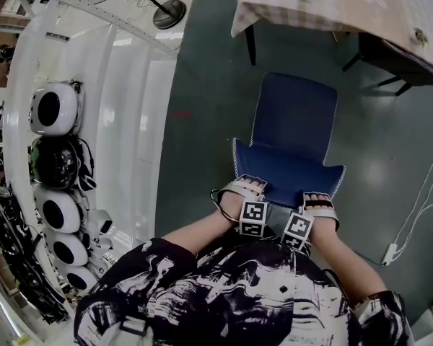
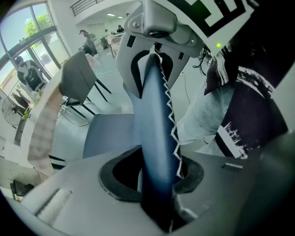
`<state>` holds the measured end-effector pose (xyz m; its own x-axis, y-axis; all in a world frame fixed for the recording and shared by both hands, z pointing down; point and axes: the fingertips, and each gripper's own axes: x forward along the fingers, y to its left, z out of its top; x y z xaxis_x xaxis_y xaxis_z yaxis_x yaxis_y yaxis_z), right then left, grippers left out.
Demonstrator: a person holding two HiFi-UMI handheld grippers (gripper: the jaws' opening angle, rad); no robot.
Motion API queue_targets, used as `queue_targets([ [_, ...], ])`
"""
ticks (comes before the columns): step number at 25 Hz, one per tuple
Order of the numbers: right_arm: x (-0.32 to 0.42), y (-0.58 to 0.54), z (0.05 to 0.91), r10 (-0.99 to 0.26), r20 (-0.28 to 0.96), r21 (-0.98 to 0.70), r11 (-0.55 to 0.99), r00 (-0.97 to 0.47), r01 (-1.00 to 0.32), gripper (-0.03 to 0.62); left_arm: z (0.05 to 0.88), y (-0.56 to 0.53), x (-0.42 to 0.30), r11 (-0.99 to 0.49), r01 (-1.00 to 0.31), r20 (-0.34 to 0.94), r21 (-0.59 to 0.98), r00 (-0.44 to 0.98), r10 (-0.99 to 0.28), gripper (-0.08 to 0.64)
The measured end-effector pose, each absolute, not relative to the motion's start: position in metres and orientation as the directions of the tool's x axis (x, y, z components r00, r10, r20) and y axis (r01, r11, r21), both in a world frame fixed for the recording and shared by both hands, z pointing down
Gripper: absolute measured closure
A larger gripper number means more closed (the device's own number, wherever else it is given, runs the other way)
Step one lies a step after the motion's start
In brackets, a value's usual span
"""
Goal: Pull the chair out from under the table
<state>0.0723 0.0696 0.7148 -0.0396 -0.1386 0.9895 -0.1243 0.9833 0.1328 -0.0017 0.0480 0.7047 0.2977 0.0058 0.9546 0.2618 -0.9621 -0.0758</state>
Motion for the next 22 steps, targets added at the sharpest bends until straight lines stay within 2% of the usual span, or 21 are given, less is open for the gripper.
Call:
queue_targets([
  [6,0.086,0.085,0.66,0.042,0.962,-0.083,0.986,-0.268,-0.145,0.41,0.672,0.05,-0.033,-0.956,0.281,0.948,0.084,0.272,0.163,0.39],
  [8,0.096,0.074,0.63,0.057,0.94,-0.133,0.969,-0.337,-0.209,0.406,0.651,0.044,-0.051,-0.945,0.307,0.947,0.115,0.254,0.198,0.392],
  [9,0.101,0.061,0.613,0.04,0.925,-0.147,0.954,-0.378,-0.259,0.43,0.639,0.036,-0.058,-0.945,0.306,0.945,0.12,0.255,0.203,0.395],
  [12,0.112,0.001,0.55,-0.109,0.845,-0.157,0.885,-0.524,-0.438,0.435,0.589,-0.01,-0.057,-0.975,0.203,0.919,0.094,0.359,0.164,0.44],
  [15,0.122,-0.073,0.461,-0.362,0.668,-0.14,0.796,-0.65,-0.588,0.444,0.511,-0.067,-0.024,-0.998,0.026,0.817,0.06,0.573,0.064,0.44],
  [19,0.139,-0.154,0.319,-0.652,0.296,-0.116,0.701,-0.698,-0.704,0.456,0.375,-0.145,0.032,-0.99,-0.137,0.512,-0.02,0.85,-0.127,0.44],
  [22,0.153,-0.188,0.245,-0.768,0.068,-0.031,0.636,-0.637,-0.771,0.457,0.285,-0.195,0.055,-0.972,-0.235,0.246,-0.031,0.94,-0.235,0.443],
])
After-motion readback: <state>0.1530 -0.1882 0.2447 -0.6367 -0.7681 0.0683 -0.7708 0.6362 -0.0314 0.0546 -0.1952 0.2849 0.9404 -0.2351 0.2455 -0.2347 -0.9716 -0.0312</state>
